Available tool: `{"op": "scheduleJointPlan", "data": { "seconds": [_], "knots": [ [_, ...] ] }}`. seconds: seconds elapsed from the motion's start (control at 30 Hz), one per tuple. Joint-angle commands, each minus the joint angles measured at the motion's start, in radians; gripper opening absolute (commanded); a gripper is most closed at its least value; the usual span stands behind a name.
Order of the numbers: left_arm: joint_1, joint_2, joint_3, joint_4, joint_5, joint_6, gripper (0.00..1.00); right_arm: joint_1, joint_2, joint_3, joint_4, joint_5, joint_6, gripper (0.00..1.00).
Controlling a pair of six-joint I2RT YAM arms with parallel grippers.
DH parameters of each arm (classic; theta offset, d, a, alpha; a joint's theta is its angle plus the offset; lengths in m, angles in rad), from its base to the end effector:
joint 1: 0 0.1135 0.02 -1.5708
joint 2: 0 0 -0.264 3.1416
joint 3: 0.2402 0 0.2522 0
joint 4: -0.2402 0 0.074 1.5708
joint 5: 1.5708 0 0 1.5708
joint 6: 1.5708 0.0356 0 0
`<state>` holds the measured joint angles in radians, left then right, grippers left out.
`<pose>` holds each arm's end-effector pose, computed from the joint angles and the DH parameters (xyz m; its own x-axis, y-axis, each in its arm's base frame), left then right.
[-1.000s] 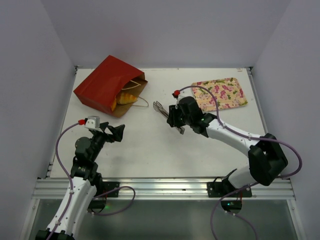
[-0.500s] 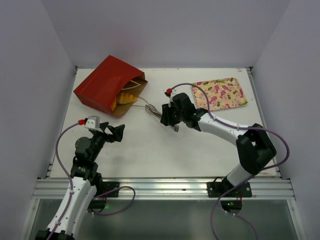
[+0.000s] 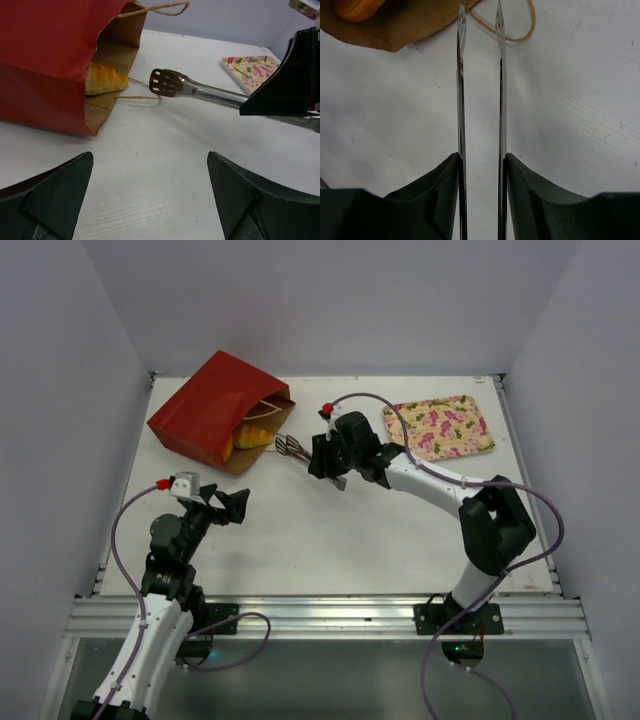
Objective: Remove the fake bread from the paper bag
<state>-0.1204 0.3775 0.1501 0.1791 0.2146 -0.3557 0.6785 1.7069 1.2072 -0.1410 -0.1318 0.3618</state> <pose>0.1335 -0.0238 0.2088 -0.1593 -0.3235 -0.9327 0.2913 0.8873 -0.3575 0.2985 0.2467 0.2450 -0.6845 -0.1011 -0.7220 -0.4939 0.7928 0.3572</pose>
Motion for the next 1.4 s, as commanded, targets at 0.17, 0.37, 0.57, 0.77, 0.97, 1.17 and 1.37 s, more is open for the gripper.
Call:
{"op": "scheduleJointPlan", "data": {
  "seconds": [0.17,0.37,0.57,0.77,0.97,1.17,1.37],
  "knots": [
    [-0.002,0.001,0.0,0.046,-0.004,0.0,1.0,-0.013,0.077,0.169,-0.029,-0.054,-0.017,0.45],
    [-0.002,0.112,0.1,0.011,-0.077,-0.075,1.0,-0.036,0.059,0.128,-0.02,-0.042,-0.043,0.45],
    [-0.001,0.251,0.262,-0.047,-0.138,-0.141,1.0,-0.071,-0.033,-0.015,0.067,-0.026,-0.06,0.44],
    [-0.002,0.326,0.403,-0.029,-0.158,-0.114,1.0,-0.097,-0.076,-0.093,0.13,-0.031,-0.06,0.44],
    [-0.002,0.54,0.624,-0.081,-0.084,0.014,1.0,-0.096,-0.112,-0.146,0.199,-0.029,-0.058,0.44],
    [-0.067,0.733,0.857,-0.167,0.013,0.113,1.0,-0.096,-0.148,-0.199,0.23,-0.006,-0.066,0.44],
    [-0.191,0.866,1.089,-0.427,-0.129,0.385,1.0,-0.097,-0.167,-0.235,0.253,-0.003,-0.061,0.44]
  ]
}}
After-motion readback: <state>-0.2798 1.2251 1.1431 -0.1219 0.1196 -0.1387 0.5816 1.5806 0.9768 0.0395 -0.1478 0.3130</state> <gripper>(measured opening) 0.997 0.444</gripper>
